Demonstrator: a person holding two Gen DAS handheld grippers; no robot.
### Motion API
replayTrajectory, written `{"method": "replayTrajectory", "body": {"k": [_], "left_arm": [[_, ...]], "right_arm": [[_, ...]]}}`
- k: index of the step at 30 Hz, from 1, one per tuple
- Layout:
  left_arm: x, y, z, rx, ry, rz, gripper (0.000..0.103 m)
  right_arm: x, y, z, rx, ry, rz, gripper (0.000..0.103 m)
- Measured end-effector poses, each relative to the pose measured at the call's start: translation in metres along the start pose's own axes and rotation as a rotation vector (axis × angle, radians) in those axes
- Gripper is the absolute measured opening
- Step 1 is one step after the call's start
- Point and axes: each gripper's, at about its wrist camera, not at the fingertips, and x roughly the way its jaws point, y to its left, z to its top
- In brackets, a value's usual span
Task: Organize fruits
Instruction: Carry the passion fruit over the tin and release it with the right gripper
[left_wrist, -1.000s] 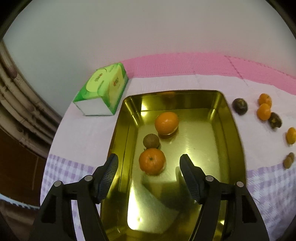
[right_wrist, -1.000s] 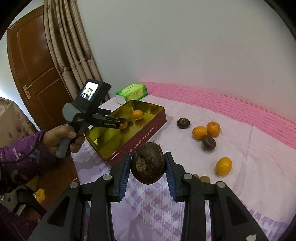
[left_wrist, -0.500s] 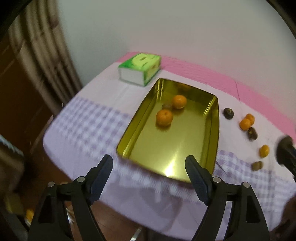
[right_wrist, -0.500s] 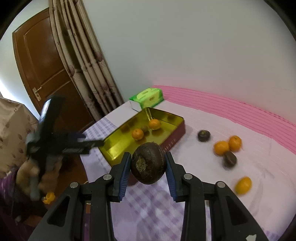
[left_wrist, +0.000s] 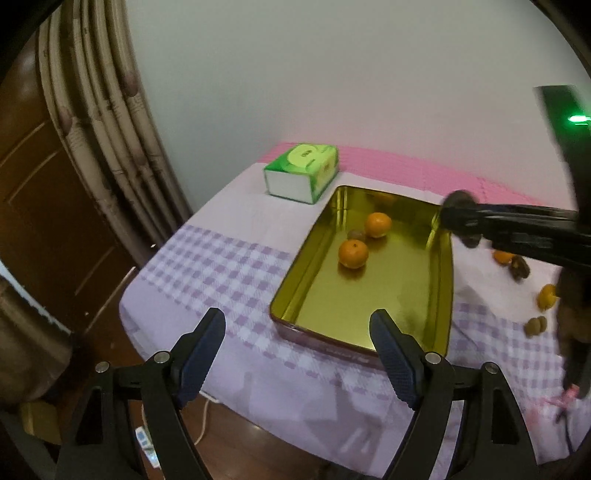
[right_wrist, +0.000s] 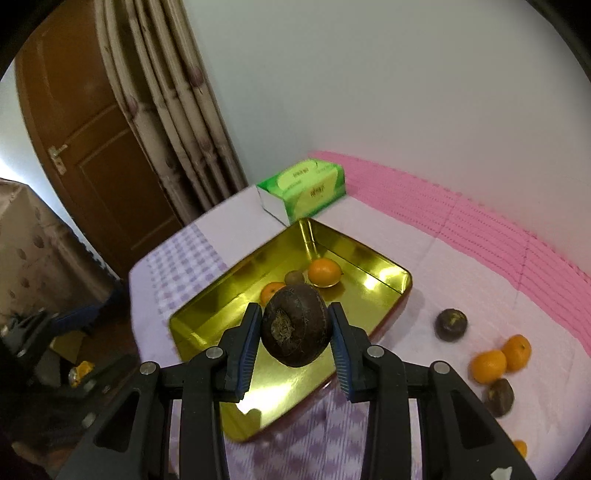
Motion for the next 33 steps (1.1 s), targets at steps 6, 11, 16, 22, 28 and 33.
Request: {"method": "replayTrajectory", "body": {"k": [6, 11, 16, 22, 28, 33], "left_arm": [[0.006, 0.0, 0.002, 0.021, 0.013, 0.001, 0.081], [0.012, 0.0, 0.002, 0.028, 0.039, -0.008, 0.081], [0.016, -0.002, 0.002, 0.036, 0.053, -0.013, 0.081], [0.021, -0.001, 0.002, 0.035, 0.073, -0.016, 0.081], [0.024, 0.002, 0.002, 0.026, 0.089, -0.025, 0.081], [0.024, 0.002, 0.002, 0.025, 0.095, -0.026, 0.081]], "right_arm": [[0.047, -0.003, 0.005, -0.015, 0.086, -0.047, 0.034], [0.066, -0.007, 0.006, -0.009, 0.121, -0.055, 0.034], [0.08, -0.012, 0.011, 0.006, 0.139, -0.058, 0.034], [0.091, -0.013, 0.016, 0.011, 0.152, -0.067, 0.034], [0.097, -0.012, 0.016, 0.018, 0.161, -0.069, 0.034], [0.101, -0.013, 0.016, 0.023, 0.168, -0.077, 0.034]]}}
